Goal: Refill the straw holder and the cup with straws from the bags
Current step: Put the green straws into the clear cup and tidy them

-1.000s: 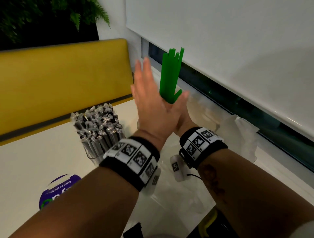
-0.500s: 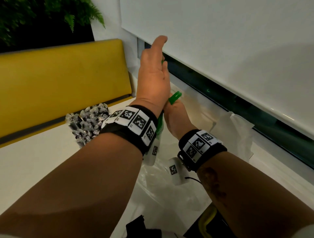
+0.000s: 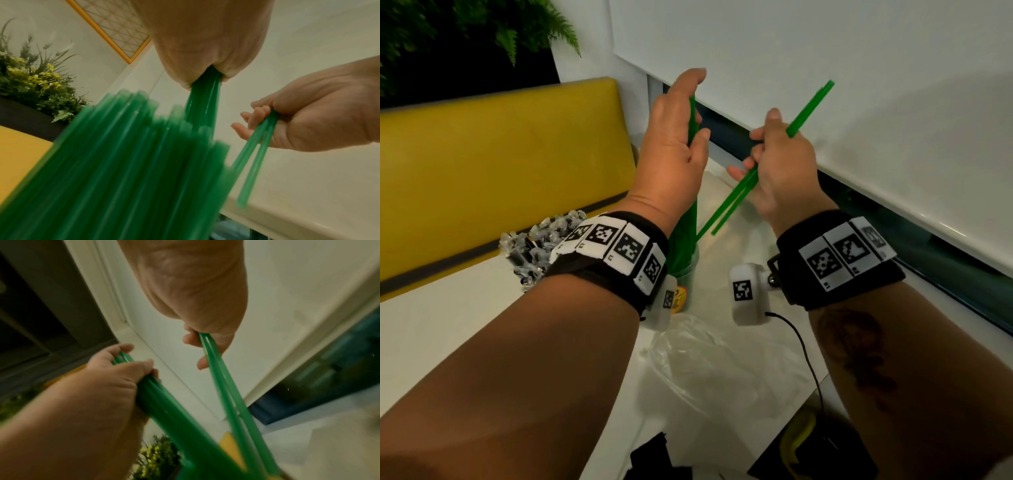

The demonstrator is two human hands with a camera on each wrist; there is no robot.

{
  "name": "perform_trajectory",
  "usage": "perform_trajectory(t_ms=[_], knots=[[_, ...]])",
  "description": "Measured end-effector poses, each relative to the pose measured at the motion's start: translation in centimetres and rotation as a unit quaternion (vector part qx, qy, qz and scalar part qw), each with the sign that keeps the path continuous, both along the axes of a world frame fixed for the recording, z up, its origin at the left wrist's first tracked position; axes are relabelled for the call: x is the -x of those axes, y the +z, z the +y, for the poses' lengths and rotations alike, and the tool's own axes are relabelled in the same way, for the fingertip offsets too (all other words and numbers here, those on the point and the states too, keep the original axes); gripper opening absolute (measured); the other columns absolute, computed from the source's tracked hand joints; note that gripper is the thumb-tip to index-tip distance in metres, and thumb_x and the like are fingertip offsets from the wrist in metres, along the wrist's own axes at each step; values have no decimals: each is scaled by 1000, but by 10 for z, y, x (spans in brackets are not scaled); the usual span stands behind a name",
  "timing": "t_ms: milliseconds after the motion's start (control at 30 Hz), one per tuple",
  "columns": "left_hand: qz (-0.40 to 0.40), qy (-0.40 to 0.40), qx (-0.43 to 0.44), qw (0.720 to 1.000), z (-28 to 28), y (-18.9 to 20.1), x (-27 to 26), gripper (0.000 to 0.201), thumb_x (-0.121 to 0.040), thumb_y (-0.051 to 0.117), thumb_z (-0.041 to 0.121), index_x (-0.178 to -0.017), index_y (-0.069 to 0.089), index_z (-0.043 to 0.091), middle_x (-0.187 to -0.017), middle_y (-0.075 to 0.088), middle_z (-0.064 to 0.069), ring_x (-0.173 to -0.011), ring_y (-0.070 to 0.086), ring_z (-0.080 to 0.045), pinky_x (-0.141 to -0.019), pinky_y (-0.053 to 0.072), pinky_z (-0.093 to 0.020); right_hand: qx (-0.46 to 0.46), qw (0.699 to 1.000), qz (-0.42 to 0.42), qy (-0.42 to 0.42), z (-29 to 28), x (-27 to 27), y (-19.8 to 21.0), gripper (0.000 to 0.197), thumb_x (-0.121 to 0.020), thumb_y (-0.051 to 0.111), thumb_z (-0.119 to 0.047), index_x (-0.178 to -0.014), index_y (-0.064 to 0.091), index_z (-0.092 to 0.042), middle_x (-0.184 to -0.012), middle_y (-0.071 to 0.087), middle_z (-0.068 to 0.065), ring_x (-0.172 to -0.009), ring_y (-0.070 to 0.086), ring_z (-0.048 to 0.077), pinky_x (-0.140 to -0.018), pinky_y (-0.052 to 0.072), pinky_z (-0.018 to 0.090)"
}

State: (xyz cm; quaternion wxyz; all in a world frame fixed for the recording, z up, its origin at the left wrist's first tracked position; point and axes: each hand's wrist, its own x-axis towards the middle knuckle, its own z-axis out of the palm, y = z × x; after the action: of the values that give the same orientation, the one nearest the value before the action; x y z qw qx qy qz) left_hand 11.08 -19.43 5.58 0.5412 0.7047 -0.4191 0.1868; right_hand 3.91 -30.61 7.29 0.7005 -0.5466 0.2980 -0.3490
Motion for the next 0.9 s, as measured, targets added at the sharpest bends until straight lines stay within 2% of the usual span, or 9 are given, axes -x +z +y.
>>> perform_trajectory(t_ms=[167, 333, 467, 600, 667, 700, 767, 833, 900], knots=[[32, -23, 13, 999, 4, -2, -2, 60, -91, 52, 1, -147, 36, 17, -117, 51, -9, -102, 49, 0, -90, 40, -8, -77, 997, -29, -7, 12, -9, -2, 32, -102, 47, -35, -100, 59, -6, -77, 47, 3, -73, 52, 18, -78, 60, 38], [44, -23, 7, 999, 2, 0, -4, 57, -92, 53, 1, -145, 38, 19, -117, 51, -9, -100, 49, 1, -87, 40, -7, -19, 995, -73, -64, 50, -23, -29, 29, -103, 44, -28, -80, 53, -12, -70, 54, 3, -71, 57, 17, -77, 54, 38], [40, -21, -13, 999, 2, 1, -1, 57, -93, 53, 3, -145, 38, 20, -113, 50, -8, -97, 52, -7, -89, 47, -18, 52, 995, -38, -76, 70, -22, -60, 35, -102, 41, -35, -78, 56, -16, -72, 60, 1, -68, 58, 14, -72, 52, 38], [66, -37, -12, 997, 7, 2, -1, 66, -93, 53, 5, -151, 31, 25, -125, 49, -6, -105, 54, -11, -94, 52, -31, -5, 991, -104, -81, 62, -24, -37, 31, -103, 43, -29, -81, 55, -12, -69, 58, 5, -64, 59, 15, -66, 53, 31], [96, -59, 3, 994, 9, 3, 2, 75, -92, 56, 6, -155, 21, 29, -126, 51, -8, -108, 59, -18, -93, 55, -40, 42, 991, -103, -71, 58, -22, -25, 29, -102, 46, -31, -84, 58, -12, -68, 60, 2, -64, 60, 16, -65, 55, 33], [117, -69, 20, 990, 10, 3, 3, 81, -91, 58, 6, -156, 15, 29, -119, 55, -9, -101, 63, -21, -89, 57, -42, 82, 990, -98, -64, 55, -19, -21, 27, -101, 47, -31, -86, 59, -11, -68, 60, 0, -63, 60, 14, -63, 54, 31], [157, -73, 53, 983, 11, 3, 2, 91, -87, 65, 7, -157, 8, 23, -104, 57, -5, -82, 64, -17, -80, 60, -38, 148, 985, -82, -41, 49, -14, -13, 26, -101, 49, -29, -93, 61, -8, -72, 60, -2, -60, 57, 10, -59, 49, 25], [184, -68, 69, 978, 11, 5, -2, 98, -82, 72, 10, -157, 8, 20, -108, 57, 4, -89, 63, -5, -89, 57, -34, 183, 981, -64, -26, 42, -8, -5, 24, -100, 50, -31, -94, 61, -10, -70, 57, -6, -58, 52, 9, -58, 45, 25], [203, -70, 66, 974, 11, 8, -4, 99, -80, 75, 12, -156, 13, 20, -106, 53, 11, -94, 62, -5, -94, 55, -34, 172, 982, -69, -16, 39, -4, 5, 23, -100, 51, -31, -88, 60, -14, -62, 52, -5, -53, 45, 9, -55, 40, 27]])
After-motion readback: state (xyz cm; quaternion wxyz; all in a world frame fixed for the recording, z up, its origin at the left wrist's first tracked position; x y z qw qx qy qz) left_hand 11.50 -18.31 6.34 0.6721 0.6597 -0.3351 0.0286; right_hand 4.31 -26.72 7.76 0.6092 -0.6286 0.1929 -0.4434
